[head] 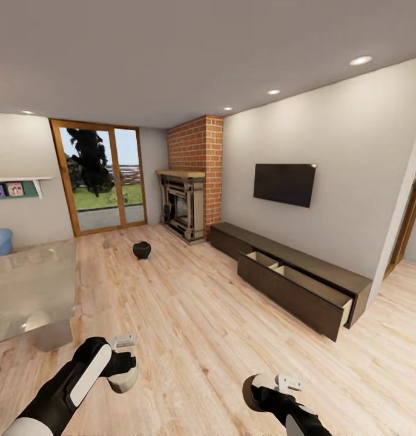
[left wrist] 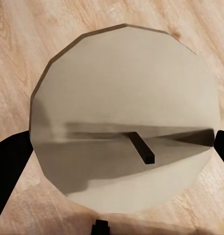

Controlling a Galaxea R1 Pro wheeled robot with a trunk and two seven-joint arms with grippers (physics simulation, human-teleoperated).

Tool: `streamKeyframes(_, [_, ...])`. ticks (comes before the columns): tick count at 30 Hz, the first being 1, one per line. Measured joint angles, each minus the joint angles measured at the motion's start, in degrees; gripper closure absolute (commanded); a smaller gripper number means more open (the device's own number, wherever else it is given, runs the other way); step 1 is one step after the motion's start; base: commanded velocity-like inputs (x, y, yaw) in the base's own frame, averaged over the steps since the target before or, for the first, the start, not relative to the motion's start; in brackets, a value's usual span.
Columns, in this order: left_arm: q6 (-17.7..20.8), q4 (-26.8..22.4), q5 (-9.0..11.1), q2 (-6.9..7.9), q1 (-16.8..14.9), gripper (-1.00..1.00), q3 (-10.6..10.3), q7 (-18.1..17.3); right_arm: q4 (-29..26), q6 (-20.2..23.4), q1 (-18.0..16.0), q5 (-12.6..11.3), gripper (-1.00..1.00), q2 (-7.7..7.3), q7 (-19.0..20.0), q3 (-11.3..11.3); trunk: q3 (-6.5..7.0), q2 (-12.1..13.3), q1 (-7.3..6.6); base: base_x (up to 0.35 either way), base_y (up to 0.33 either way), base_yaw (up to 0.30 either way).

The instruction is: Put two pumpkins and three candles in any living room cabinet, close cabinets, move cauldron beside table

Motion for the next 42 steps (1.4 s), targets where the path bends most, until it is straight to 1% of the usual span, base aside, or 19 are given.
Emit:
streamKeyframes(6, [0.06,0.0,0.0,0.0,0.01,1.0,0.07,-0.01,0.02,0.0,0.0,0.08,1.0,-0.03,0.0,0.02,-0.56,0.0,0.0,0.009,0.0,0.0])
streamKeyframes(11, [0.06,0.0,-0.06,0.05,-0.01,1.0,0.09,-0.04,-0.1,-0.07,0.0,0.15,1.0,-0.04,0.1,0.05,-1.03,-0.01,-0.02,0.137,0.0,0.0])
streamKeyframes(20, [0.02,0.04,0.06,0.15,-0.08,1.0,0.09,-0.1,-0.93,-0.99,0.0,0.26,1.0,-0.05,0.55,0.08,-1.32,-0.02,-0.03,0.313,0.012,0.0])
streamKeyframes(31, [0.02,0.08,0.04,0.17,-0.08,1.0,0.09,-0.08,-0.84,-0.95,0.01,0.02,1.0,-0.05,0.4,-0.11,-1.37,-0.01,-0.03,0.33,0.141,0.0])
streamKeyframes(42, [0.02,0.09,0.07,0.19,-0.08,1.0,0.11,-0.07,-0.33,-0.2,0.01,0.05,1.0,-0.03,0.36,-0.02,-2.3,-0.01,-0.03,0.322,0.169,0.0])
